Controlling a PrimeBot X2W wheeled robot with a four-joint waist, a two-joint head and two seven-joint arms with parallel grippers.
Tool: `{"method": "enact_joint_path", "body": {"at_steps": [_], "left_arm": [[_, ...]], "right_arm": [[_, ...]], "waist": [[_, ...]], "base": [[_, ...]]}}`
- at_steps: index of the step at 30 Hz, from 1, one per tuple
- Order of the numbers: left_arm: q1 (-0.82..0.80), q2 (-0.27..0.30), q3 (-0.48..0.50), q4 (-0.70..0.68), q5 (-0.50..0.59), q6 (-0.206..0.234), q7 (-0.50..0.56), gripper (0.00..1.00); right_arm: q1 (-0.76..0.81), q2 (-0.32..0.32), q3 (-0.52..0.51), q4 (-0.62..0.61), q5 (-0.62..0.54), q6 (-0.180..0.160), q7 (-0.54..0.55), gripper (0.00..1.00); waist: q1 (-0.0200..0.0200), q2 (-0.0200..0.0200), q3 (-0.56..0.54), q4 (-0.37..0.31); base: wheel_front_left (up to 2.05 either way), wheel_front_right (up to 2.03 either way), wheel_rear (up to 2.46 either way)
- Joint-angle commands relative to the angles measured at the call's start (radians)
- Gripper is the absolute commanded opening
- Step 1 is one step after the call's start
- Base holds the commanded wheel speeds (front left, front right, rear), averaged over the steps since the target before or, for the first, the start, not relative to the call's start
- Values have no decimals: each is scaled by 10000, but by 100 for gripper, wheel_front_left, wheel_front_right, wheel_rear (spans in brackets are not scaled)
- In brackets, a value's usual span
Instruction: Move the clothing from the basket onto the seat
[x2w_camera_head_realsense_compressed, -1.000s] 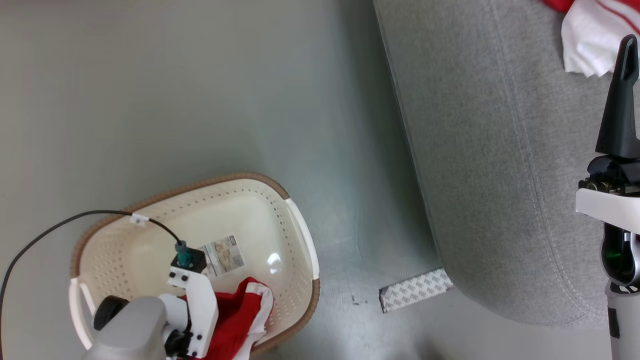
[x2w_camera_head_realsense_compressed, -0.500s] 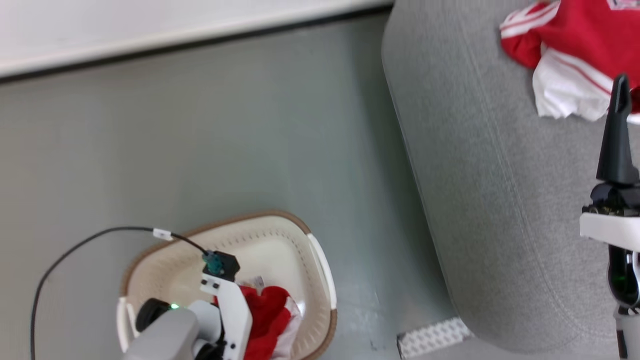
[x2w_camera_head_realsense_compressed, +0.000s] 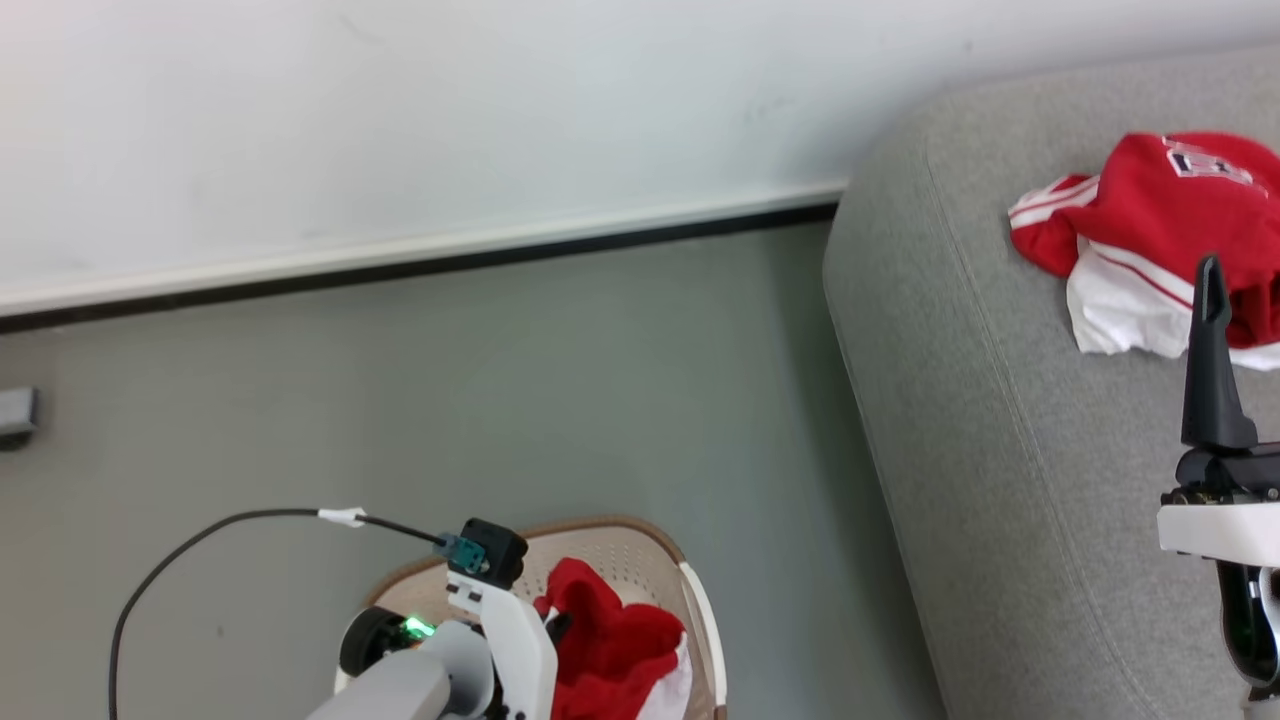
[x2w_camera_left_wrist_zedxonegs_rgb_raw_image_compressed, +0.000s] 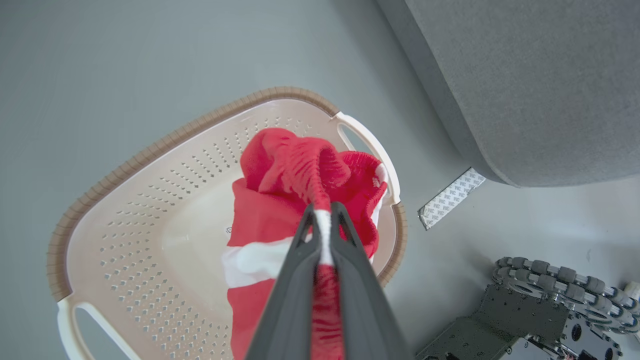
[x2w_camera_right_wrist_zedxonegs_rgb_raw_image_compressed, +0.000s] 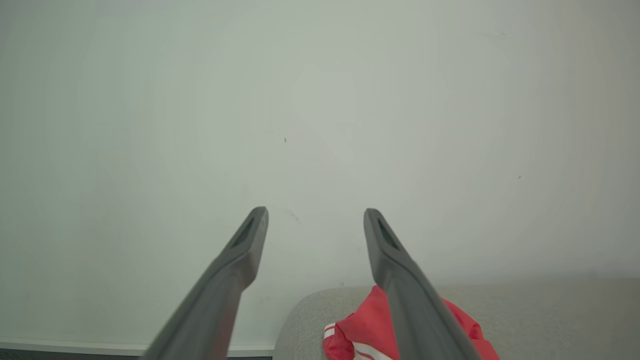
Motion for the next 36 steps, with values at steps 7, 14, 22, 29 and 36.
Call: {"method": "enact_joint_path", "body": {"at_steps": [7,14,22,29,36], "left_arm": [[264,116,-72,-541,-217,16,-1051,0],[23,404,163,-1527,-64,251,-2043,0],[-276,1089,574,-3664,186,1028,-2636,0],[-511,1798,1074,-6028,276,1974,-2663,0],[-843,2332,1614,-7867,457,2758,-2572,0]], "right_arm": [[515,-275,185,293,176,-22,9,100],[842,-252,423,448,459,-22,9,100],[1145,-266,851,554,862,-22,10,100],[1423,-183,1244,771,1022,-22,9,100],[1702,-56,1573,888,1102,-22,9,100]], "waist": [[2,0,-1304,574],[2,0,-1957,737],[2,0,-2494,800],[2,0,-2796,754],[2,0,-2923,679]], "base": [[0,0,0],[0,0,0],[0,0,0],[0,0,0],[0,0,0]]}}
